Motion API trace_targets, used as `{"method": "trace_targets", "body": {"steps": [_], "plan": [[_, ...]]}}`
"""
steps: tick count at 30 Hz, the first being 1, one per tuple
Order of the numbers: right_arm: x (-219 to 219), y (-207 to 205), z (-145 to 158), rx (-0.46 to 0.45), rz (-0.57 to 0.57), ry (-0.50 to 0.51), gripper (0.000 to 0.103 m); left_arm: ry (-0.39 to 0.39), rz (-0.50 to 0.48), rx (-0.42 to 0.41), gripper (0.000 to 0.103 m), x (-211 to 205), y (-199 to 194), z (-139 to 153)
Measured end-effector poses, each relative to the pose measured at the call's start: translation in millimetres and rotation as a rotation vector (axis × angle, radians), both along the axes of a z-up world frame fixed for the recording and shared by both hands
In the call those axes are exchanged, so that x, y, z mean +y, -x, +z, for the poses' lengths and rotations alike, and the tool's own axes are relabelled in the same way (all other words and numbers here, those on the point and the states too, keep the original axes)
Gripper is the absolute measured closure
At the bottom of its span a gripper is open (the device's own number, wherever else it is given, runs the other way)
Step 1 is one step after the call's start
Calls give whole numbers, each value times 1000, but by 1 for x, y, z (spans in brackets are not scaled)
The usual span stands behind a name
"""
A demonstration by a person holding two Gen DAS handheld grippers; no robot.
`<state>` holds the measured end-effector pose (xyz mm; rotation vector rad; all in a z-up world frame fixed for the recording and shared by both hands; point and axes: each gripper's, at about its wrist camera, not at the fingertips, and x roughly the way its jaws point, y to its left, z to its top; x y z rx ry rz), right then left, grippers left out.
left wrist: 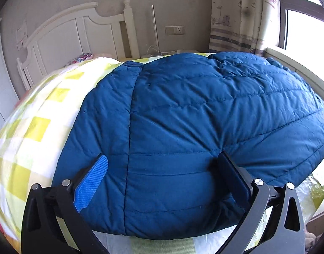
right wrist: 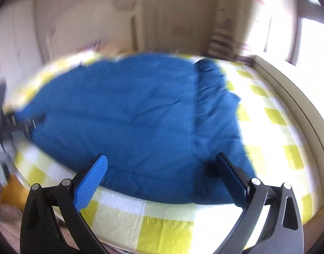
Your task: Fold large clothes
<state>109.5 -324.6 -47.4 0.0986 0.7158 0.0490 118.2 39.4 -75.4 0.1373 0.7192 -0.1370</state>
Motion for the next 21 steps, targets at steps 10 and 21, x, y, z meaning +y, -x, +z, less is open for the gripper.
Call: {"method": "trace_targets", "body": {"steps": [10, 21], "plan": [[-81, 84, -24, -15, -209, -517, 7, 11, -4, -4, 4, -1, 0, -1], [-33, -5, -41, 55, -164, -553, 7, 25, -9, 7, 4, 0, -2, 0]]}}
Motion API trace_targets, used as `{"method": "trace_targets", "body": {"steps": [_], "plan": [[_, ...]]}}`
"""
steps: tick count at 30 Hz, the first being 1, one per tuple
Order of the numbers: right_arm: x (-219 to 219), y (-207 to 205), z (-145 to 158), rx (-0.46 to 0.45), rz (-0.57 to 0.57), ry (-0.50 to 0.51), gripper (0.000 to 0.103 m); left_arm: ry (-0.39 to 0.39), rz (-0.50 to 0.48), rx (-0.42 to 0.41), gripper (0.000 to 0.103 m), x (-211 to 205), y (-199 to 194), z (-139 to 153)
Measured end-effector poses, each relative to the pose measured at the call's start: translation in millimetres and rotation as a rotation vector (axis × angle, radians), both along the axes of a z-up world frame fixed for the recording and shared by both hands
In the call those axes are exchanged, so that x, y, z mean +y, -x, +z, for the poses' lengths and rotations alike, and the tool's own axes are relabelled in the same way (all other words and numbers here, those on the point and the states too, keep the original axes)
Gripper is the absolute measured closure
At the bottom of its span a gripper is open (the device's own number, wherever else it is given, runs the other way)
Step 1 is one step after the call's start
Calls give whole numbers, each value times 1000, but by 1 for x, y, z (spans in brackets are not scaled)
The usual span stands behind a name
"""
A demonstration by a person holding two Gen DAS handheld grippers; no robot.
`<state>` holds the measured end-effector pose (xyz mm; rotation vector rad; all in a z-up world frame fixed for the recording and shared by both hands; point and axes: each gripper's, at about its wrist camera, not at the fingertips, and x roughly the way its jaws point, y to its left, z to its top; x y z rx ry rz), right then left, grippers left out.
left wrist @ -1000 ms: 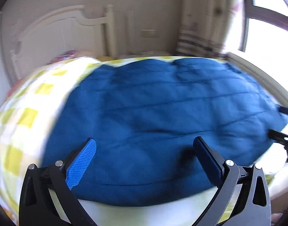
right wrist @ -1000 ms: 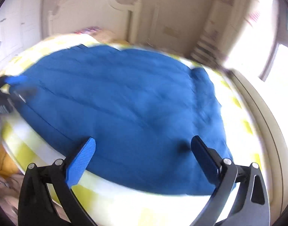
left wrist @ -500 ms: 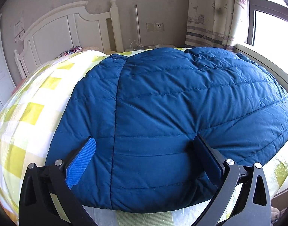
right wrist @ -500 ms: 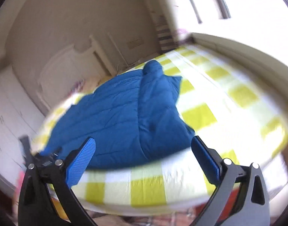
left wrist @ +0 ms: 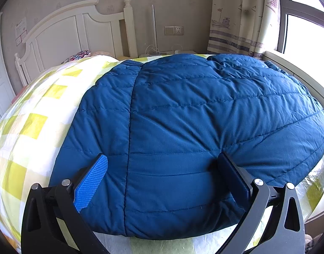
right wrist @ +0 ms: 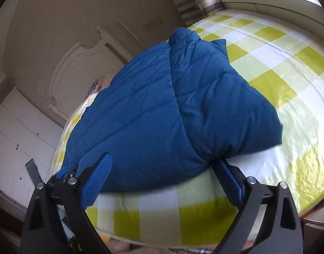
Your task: Fold large clothes
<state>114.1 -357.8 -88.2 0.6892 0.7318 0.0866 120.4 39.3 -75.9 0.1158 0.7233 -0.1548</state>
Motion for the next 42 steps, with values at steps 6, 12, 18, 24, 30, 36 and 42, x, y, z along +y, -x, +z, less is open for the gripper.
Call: {"method": "trace_targets", "body": {"steps": [6, 12, 18, 24, 30, 36, 42], "plan": [[-14, -29, -4, -7, -261, -136, 8, -4, -20, 8, 4, -3, 0, -1], [-28, 16, -7, -20, -373, -75, 10, -5, -21, 8, 4, -4, 0, -1], [-26, -24, -9, -6, -202, -20, 2, 3, -23, 7, 4, -3, 0, -1], [-25, -83, -8, 1, -322, -81, 2, -5, -23, 9, 4, -5, 0, -2], [-33, -61, -21, -149, -218, -280, 73, -36, -18, 14, 4, -13, 5, -1], [-43, 15, -3, -255, -162, -297, 76, 52, -160, 33, 4, -30, 27, 54], [-72, 65, 12, -296, -182, -192, 76, 10, -211, -22, 4, -104, -5, 105]]}}
